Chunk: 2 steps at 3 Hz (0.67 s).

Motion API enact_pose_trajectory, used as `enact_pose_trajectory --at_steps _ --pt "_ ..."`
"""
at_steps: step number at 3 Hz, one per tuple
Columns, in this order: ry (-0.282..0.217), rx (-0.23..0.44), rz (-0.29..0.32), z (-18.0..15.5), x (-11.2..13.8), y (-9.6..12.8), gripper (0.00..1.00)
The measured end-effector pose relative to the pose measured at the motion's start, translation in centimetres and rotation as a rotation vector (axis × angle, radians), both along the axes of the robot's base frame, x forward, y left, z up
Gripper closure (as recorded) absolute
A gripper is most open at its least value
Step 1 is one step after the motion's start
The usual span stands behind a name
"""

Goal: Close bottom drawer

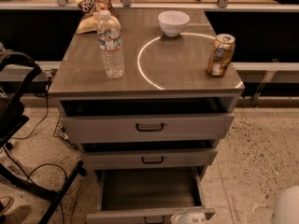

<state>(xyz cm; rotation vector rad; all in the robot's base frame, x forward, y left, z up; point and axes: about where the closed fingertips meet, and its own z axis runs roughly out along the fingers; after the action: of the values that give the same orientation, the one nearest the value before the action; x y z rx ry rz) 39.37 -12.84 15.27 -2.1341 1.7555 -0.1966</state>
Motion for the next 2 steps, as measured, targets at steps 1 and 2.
enact_pose_trajectory --at_steps 1,2 --pt "-0.003 0.018 -0.010 -1.52 2.22 0.01 1.00" --pt "-0.003 0.018 -0.010 -1.52 2.22 0.01 1.00"
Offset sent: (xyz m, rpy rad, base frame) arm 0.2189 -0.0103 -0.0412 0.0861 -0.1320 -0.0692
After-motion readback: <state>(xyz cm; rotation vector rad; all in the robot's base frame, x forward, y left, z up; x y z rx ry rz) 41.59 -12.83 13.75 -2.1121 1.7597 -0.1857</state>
